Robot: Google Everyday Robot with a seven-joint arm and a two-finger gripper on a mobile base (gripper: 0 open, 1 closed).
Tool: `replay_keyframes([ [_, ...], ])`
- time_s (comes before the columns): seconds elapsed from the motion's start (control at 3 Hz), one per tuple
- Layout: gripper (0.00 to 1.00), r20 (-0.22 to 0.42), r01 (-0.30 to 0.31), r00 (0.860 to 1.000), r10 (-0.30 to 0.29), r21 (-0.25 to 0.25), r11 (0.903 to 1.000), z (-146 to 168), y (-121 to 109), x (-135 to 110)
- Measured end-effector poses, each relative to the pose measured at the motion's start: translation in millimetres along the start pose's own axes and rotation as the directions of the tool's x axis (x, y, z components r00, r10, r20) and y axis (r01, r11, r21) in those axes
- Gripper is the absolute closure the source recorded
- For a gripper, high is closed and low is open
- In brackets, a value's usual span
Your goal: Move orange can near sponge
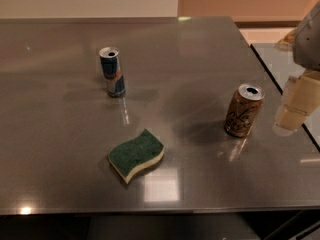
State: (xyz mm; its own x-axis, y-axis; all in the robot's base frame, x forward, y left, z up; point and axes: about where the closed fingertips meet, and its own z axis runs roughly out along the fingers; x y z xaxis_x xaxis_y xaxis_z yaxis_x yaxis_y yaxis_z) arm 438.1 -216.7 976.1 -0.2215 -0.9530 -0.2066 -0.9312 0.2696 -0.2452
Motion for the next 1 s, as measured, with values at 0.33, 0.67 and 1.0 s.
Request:
replay_keyframes([
  [0.33,0.0,0.0,0.0,1.0,0.0,0.0,1.0,0,0,0],
  [0.67,0.0,0.024,-0.016,1.0,0.016,0.015,0.9998,-2,-6,-1],
  [1.0,0.0,0.087,-0.041,0.995,0.04,0.019,0.999,5,-18,-2],
])
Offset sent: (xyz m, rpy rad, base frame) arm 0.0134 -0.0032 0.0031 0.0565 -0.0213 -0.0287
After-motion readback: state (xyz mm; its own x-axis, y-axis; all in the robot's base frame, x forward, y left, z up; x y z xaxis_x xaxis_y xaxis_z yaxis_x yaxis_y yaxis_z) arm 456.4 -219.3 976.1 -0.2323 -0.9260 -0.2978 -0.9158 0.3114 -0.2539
